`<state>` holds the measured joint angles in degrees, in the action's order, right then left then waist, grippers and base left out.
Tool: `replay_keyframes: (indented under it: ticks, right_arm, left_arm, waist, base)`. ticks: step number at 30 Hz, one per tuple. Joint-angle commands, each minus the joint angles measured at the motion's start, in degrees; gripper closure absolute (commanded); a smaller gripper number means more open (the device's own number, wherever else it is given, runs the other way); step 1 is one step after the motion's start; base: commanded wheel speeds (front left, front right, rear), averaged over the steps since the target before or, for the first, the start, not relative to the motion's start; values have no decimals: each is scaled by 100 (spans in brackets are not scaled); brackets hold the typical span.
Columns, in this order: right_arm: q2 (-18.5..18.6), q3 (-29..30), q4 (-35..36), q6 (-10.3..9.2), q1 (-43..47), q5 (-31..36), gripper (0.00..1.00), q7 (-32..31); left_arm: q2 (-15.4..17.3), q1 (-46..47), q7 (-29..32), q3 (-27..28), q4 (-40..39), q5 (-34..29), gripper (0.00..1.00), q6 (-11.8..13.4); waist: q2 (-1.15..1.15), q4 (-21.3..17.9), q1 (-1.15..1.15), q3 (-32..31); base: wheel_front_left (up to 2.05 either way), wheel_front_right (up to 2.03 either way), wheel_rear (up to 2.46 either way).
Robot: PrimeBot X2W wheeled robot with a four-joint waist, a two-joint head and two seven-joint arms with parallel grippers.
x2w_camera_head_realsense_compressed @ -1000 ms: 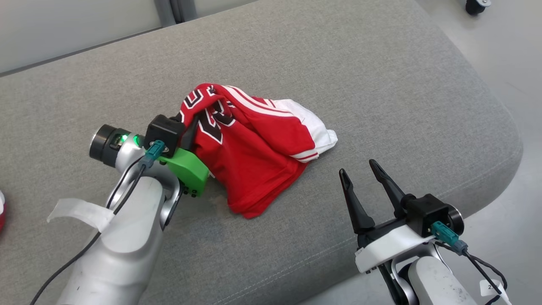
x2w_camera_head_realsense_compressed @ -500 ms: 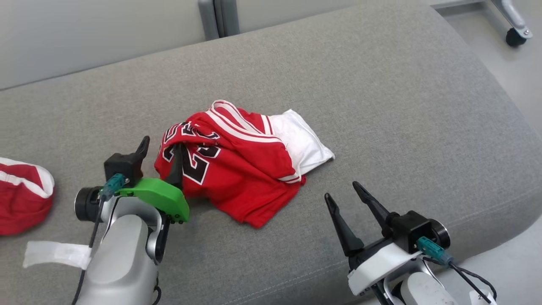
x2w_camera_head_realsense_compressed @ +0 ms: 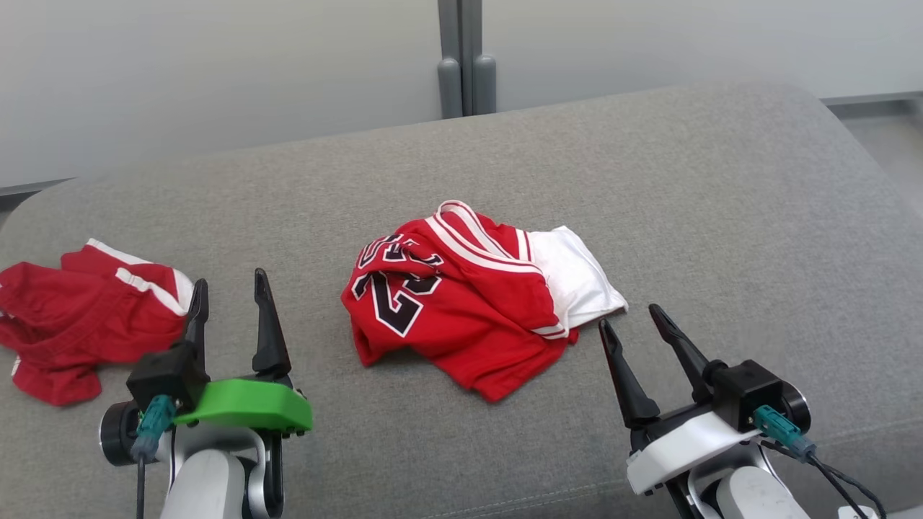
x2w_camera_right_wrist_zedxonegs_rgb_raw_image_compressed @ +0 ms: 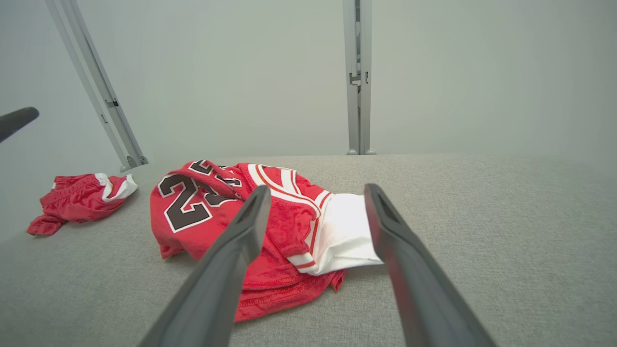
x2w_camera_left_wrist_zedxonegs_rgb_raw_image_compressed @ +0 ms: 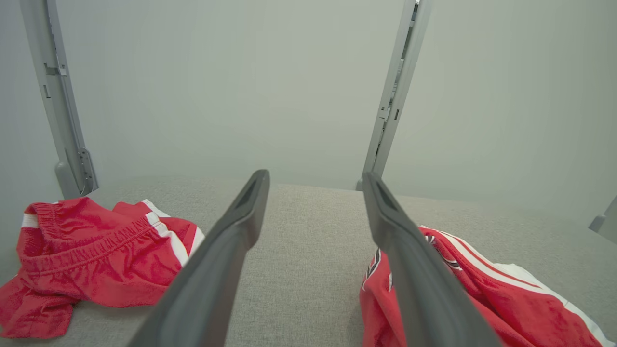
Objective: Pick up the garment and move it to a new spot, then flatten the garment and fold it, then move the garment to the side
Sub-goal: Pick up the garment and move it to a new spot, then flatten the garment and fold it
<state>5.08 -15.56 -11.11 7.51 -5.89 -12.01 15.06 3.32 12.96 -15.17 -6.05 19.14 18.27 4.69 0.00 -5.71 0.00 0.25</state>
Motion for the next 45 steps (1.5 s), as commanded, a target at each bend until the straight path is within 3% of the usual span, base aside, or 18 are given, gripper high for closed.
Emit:
replay_keyframes:
  ticks: [1,8,16,28,45]
  right_arm:
    - [16,45,32,-4,75,54,0,22]
    - [-76,482,221,-4,321,203,0,21]
    - [-138,881,340,-4,799,277,0,21]
    - [-164,840,66,-4,823,279,0,21]
    - [-167,830,-284,-4,511,278,0,21]
  left_arm:
    - [-11,-126,0,-4,-116,-68,0,37]
    - [-35,-1064,0,-60,-1308,-450,0,142]
    - [-36,-1944,0,-313,-1735,-657,0,114]
    - [-33,-2015,0,-622,-1382,-539,0,329]
    - [-34,-1566,0,-1028,-1060,-619,0,253]
  waist:
    - [0,233,0,-178]
    - [0,352,0,-302]
    - [0,455,0,-498]
    - [0,415,0,-433]
    - [0,113,0,-169]
  base:
    - [0,0,0]
    - [0,0,0]
    - [0,0,0]
    - [0,0,0]
    - [0,0,0]
